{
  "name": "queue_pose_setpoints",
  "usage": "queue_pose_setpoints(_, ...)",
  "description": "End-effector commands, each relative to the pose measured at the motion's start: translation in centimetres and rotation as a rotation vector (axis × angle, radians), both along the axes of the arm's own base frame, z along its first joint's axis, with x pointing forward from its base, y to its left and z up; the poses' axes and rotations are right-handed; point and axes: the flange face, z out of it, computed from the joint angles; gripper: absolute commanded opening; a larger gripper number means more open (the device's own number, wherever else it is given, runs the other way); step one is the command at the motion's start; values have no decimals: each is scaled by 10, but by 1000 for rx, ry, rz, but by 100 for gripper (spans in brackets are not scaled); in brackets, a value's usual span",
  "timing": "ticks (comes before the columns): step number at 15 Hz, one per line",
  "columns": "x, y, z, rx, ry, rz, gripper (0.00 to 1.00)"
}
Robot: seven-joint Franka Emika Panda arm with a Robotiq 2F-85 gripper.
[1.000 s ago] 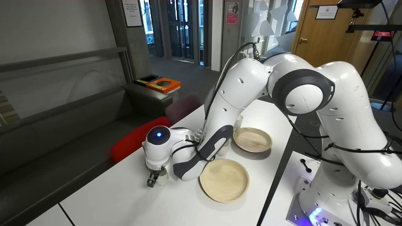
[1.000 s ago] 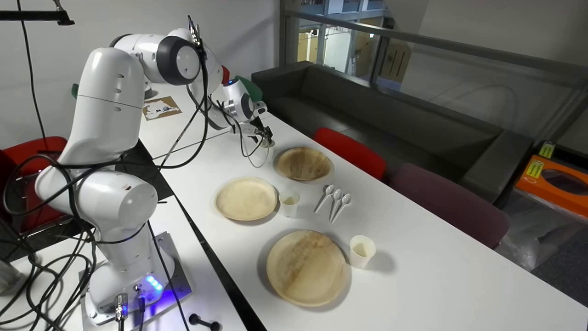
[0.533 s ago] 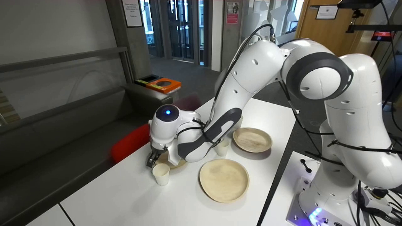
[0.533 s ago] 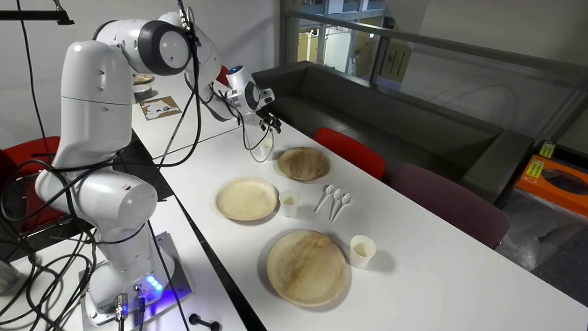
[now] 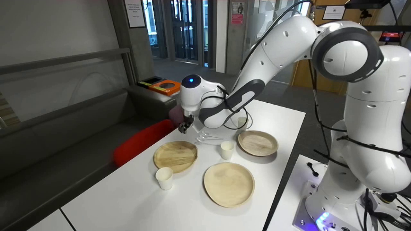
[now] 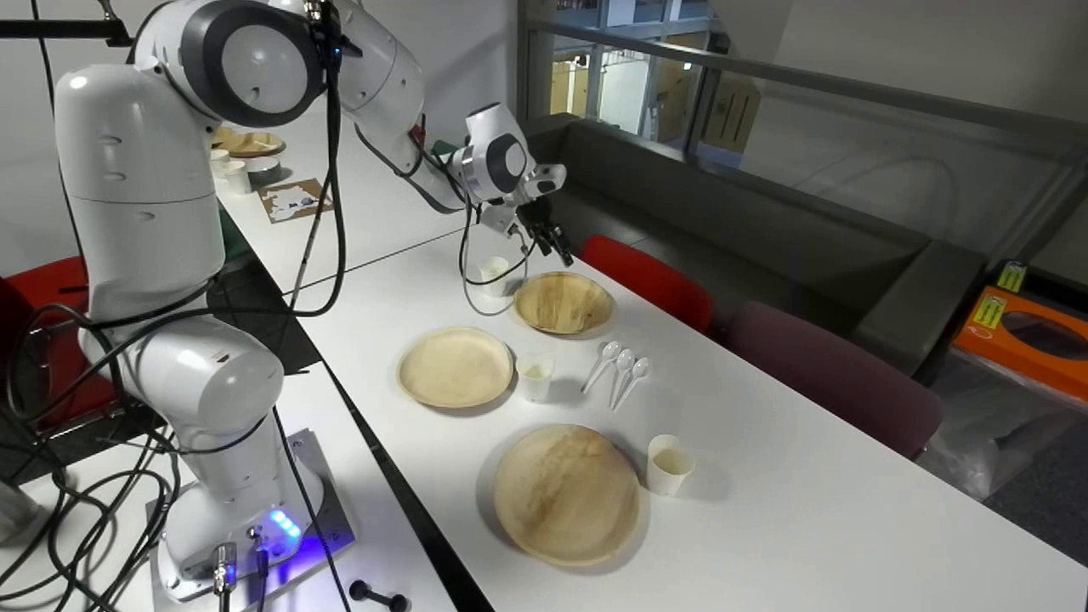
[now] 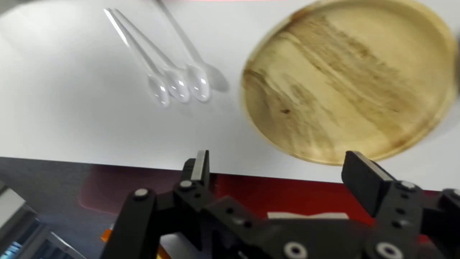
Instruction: Shift the cup to the left, then move it closer to the plate
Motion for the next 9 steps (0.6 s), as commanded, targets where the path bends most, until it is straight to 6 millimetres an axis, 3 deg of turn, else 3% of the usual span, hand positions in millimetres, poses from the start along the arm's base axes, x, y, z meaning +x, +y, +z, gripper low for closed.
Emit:
queue_pose_setpoints(1, 9, -42, -15, -86, 122, -153, 100)
queue_pose_setpoints(4, 15, -55, -49, -160, 270, -250, 100)
queue_pose_setpoints(9, 13, -42, -93, -217, 574, -227, 100)
